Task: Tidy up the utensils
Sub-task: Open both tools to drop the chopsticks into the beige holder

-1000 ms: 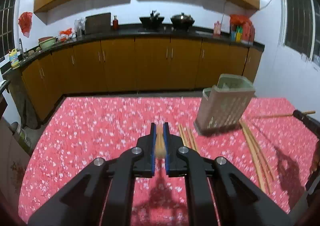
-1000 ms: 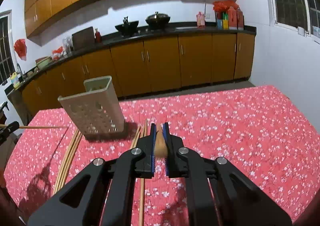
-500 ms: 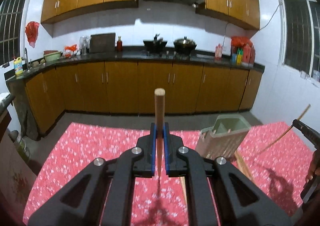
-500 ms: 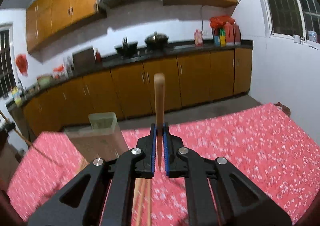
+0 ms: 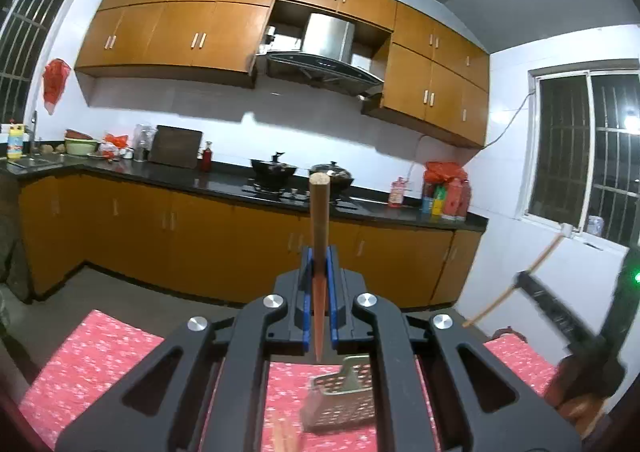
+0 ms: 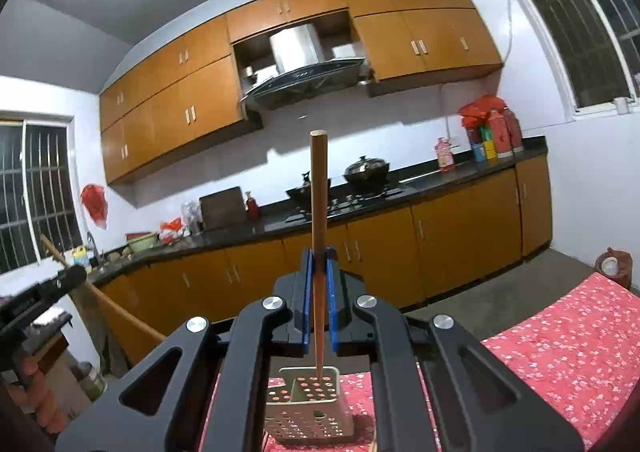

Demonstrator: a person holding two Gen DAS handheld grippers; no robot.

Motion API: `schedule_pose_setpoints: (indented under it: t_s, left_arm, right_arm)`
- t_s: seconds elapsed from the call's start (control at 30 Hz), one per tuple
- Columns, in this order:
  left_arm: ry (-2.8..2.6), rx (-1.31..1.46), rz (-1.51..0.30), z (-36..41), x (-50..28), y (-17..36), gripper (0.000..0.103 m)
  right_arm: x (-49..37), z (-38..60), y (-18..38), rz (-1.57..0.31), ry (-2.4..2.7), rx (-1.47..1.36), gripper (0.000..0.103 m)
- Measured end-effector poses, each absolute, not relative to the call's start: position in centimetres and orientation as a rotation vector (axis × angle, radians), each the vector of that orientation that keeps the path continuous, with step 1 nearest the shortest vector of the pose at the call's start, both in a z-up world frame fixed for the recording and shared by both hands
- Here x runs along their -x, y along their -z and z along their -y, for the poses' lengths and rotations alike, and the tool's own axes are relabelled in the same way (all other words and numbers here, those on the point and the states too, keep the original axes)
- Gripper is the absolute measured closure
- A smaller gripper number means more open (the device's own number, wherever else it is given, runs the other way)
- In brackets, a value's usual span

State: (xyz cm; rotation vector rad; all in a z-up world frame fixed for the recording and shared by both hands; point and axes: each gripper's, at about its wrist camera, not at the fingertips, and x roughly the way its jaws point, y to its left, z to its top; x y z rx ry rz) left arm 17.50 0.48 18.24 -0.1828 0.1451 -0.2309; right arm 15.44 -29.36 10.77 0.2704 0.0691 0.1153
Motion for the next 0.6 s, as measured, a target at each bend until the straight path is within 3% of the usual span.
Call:
schedule_pose_setpoints:
  t_s: [0.5, 0.53, 0.6]
  left_arm:
    - [0.265, 0.157, -0.333, 4.2, -22.3, -10.8, 0.093]
    - [0.266, 0.161, -0.339, 4.0, -22.4, -10.6, 0.092]
    - [0.26, 0.164, -0.338, 3.7, -22.3, -10.3, 0.084]
  right_arm:
    - [-18.7, 27.7, -4.8, -0.283, -0.127, -0.243, 0.094]
    - [-18.6, 27.6, -4.8, -0.283, -0.128, -0.243, 0.09]
    - [-18.1, 27.8, -5.0, -0.278, -0.127, -0.246, 0.072]
